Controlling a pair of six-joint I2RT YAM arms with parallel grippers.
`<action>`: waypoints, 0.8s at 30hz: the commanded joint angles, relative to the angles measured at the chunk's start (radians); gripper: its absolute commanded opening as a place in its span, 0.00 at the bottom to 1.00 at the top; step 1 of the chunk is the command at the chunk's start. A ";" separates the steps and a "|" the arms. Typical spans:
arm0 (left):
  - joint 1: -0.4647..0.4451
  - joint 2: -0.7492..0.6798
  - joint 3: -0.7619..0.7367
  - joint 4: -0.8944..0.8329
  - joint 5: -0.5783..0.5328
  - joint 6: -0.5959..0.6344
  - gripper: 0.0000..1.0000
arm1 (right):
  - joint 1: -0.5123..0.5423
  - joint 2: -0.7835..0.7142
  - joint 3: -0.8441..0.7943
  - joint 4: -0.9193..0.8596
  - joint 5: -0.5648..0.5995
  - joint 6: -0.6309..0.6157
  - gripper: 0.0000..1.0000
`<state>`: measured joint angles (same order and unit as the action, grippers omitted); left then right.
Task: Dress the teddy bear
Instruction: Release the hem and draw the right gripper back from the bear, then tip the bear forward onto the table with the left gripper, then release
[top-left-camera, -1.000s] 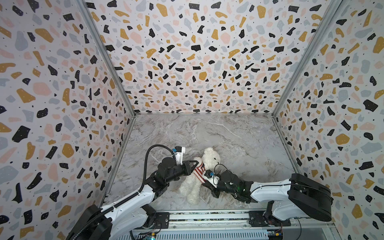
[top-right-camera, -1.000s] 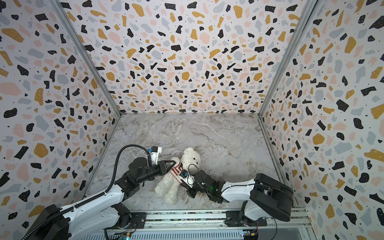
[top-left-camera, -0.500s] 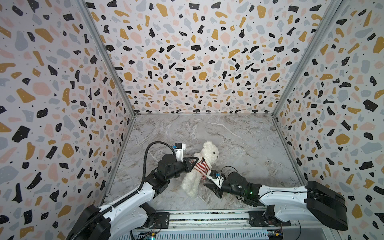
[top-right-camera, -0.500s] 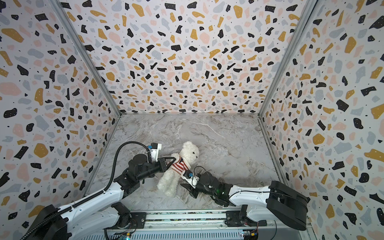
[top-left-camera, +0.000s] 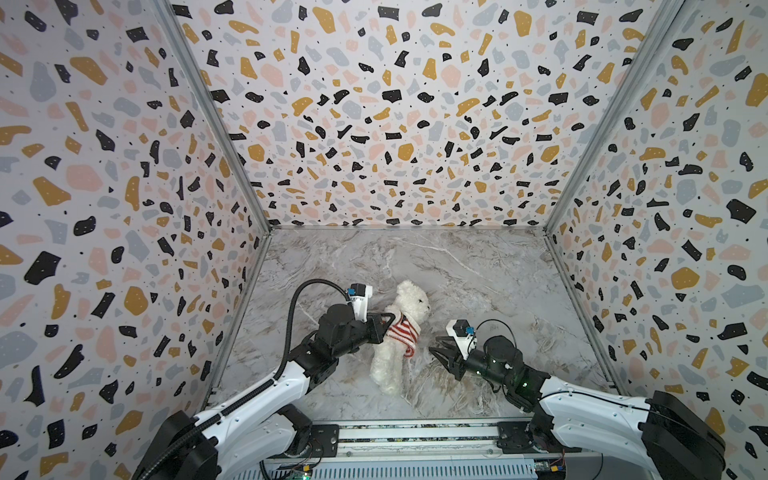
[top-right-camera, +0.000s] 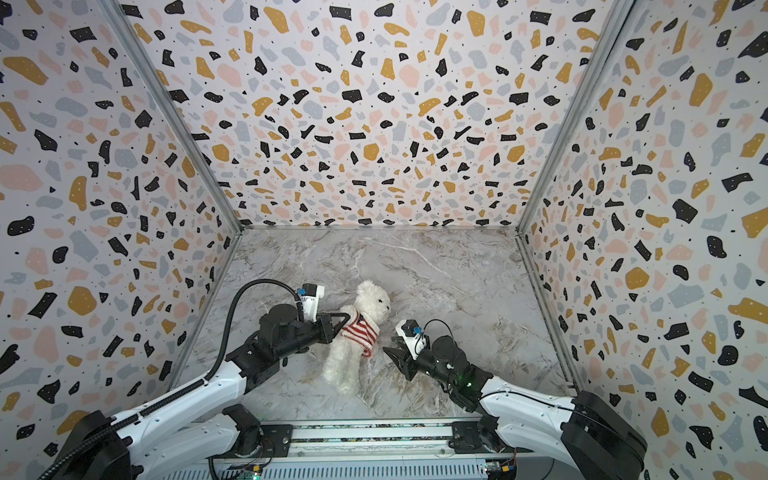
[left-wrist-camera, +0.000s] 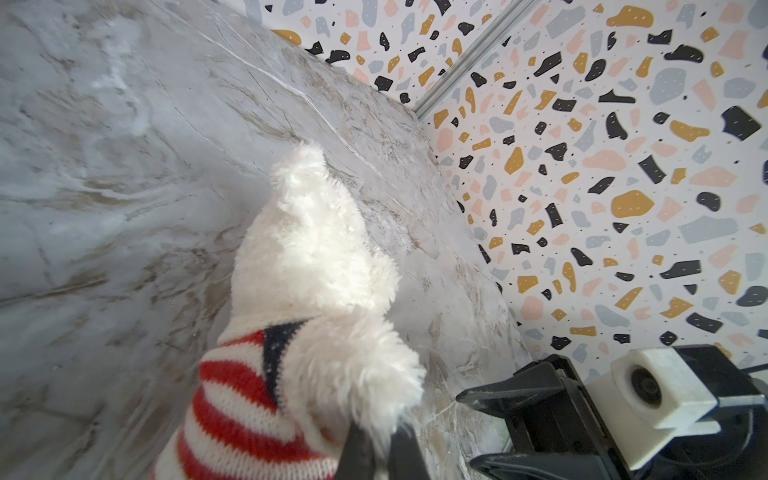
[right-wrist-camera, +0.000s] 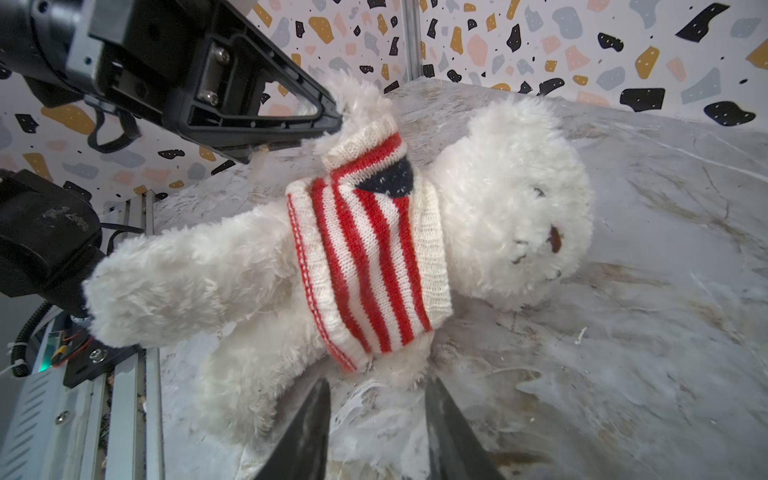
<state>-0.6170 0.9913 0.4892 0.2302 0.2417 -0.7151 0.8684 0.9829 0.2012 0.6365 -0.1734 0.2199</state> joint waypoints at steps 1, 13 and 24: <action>0.005 -0.035 0.069 -0.054 -0.082 0.087 0.00 | -0.016 -0.006 0.046 0.014 -0.031 0.021 0.52; 0.005 -0.071 0.224 -0.350 -0.368 0.290 0.00 | -0.093 -0.091 0.008 -0.015 -0.023 0.063 0.65; -0.007 0.024 0.226 -0.301 -0.398 0.272 0.00 | -0.171 -0.169 -0.020 -0.066 -0.060 0.088 0.67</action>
<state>-0.6178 1.0054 0.6872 -0.1291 -0.1402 -0.4519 0.7094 0.8394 0.1898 0.5922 -0.2173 0.2916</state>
